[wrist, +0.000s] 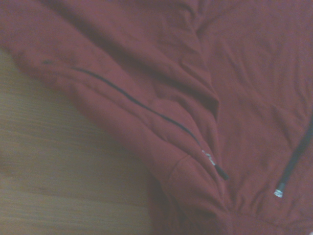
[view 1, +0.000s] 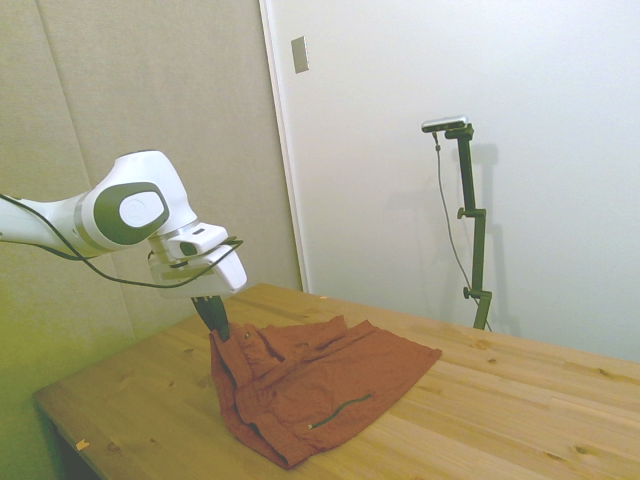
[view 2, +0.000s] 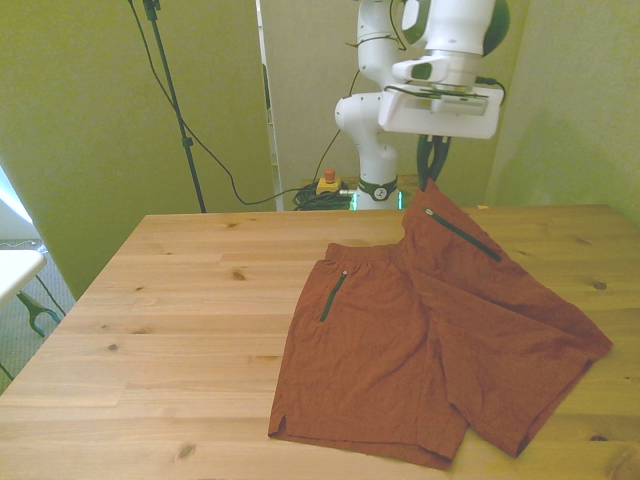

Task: Fold the shorts

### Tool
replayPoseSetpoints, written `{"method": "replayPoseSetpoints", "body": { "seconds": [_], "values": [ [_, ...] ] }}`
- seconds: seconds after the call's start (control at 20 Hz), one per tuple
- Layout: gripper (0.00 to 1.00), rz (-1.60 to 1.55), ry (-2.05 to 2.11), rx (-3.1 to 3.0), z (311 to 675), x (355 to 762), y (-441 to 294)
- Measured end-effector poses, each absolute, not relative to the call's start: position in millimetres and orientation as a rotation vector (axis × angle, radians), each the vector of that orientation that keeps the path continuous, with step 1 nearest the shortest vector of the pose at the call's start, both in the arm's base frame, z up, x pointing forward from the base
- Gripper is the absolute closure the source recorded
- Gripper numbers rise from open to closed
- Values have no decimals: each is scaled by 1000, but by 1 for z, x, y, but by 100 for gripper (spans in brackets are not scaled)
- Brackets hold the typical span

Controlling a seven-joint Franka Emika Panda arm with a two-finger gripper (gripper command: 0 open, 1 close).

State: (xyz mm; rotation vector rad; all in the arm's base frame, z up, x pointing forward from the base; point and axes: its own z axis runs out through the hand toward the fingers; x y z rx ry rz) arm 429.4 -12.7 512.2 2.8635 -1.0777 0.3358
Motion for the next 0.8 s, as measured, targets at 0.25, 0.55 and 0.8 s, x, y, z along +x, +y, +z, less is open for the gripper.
{"method": "replayPoseSetpoints", "body": {
  "seconds": [0.25,0.55,0.8],
  "values": [
    [0,283,-1215,2846,487,402,-89],
    [0,211,-1323,2856,430,400,-144],
    [0,194,-1363,2835,420,413,-176]
  ]
}}
